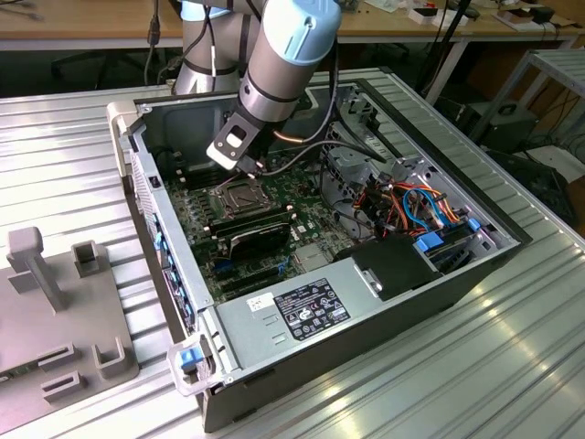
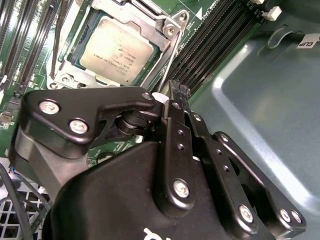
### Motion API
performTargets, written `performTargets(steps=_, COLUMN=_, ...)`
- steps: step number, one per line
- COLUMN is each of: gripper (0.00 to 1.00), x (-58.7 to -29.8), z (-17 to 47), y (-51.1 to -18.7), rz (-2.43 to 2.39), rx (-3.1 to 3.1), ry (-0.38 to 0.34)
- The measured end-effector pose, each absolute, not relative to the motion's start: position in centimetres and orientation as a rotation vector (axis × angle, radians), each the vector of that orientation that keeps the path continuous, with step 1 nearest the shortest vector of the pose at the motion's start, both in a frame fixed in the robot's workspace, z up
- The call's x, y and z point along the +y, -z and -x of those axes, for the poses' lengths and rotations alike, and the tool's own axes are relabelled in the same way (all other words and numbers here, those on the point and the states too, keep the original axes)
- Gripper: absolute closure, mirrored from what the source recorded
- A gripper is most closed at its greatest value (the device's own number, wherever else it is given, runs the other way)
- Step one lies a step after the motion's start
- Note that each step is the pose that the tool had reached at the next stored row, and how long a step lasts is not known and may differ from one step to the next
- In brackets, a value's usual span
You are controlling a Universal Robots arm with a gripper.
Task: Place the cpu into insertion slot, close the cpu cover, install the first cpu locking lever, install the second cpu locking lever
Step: 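Install the first cpu locking lever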
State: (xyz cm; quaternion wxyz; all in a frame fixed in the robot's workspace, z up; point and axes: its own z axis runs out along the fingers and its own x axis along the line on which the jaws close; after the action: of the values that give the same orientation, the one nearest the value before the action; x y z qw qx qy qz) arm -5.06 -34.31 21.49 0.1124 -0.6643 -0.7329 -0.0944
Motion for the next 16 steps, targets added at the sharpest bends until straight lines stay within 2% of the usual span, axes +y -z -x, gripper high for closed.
performTargets(steps=16, gripper=0.89, x=-34.24, z=4.70, y=-20.74, rz=1.955, rx=-2.147, ry=0.277)
